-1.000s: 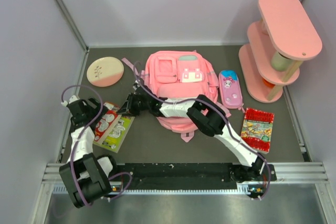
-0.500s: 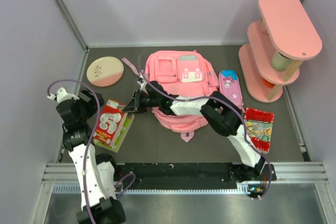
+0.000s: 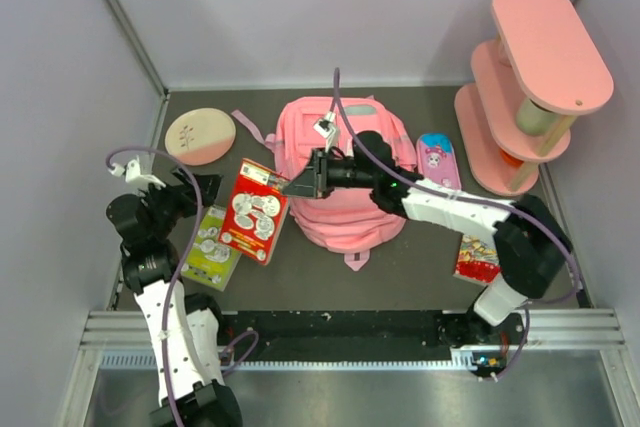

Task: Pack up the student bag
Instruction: Pick up the book from the center of the board.

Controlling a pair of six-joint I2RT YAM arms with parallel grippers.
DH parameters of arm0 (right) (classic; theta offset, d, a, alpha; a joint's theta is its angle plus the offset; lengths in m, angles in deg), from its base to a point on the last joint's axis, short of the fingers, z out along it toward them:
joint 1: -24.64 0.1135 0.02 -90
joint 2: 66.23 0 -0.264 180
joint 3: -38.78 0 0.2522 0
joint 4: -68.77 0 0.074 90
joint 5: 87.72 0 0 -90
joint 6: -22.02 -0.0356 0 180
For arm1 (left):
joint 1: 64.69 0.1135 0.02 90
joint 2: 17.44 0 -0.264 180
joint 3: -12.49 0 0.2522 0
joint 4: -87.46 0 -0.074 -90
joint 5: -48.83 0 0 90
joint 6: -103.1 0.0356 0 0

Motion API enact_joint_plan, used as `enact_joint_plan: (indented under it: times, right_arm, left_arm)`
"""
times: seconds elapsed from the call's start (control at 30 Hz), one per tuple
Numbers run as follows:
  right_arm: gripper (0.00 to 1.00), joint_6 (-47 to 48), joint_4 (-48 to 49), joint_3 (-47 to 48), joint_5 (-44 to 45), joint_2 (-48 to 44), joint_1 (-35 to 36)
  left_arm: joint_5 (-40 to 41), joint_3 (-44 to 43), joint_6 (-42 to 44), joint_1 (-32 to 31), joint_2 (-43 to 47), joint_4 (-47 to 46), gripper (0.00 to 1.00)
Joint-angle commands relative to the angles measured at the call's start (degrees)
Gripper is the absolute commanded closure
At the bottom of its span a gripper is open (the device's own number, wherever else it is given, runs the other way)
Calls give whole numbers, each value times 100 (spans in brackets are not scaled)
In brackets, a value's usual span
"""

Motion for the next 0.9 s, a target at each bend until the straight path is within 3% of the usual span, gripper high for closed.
enact_joint_plan:
  times: [0.0, 0.13, 0.27, 0.33, 0.37, 0.43, 0.53, 0.73, 0.87]
  right_arm:
    - [100, 1109, -1005, -383, 445, -1253, -131]
    - [100, 1278, -1104, -1113, 299, -2062, -526]
    - [100, 1461, -1548, -1650, -27, -2740, -1106]
    - [100, 1680, -1814, -1799, -28, -3004, -1265]
    - [100, 1742, -1911, -1869, -28, -3336, -1335]
    - [100, 1917, -2192, -2045, -19, -3680, -1537]
    - [100, 2015, -2527, -2186, -185, -4208, -1854]
    - [100, 2085, -2799, -2178, -906, -4657, -2039]
    - [100, 2147, -2817, -2143, -1589, -4702, -2039]
  left_arm:
    - [-1676, 299, -929, 10, 124, -1923, 1]
    - [-2651, 693, -1545, -77, 45, -3406, 1]
    - [-2830, 844, -1600, -542, -139, -3528, 1]
    - [-2480, 704, -943, -1137, -183, -2975, 1]
    - [-1868, 642, -662, -1402, -157, -2293, 1]
    - [-1206, 511, -80, -2191, -166, -1857, 1]
    - [-781, 606, -131, -2843, -218, -2091, 1]
    - [-1458, 1378, -1176, -3468, -824, -4661, 1]
    - [-1414, 1521, -1371, -4049, -1316, -5466, 1]
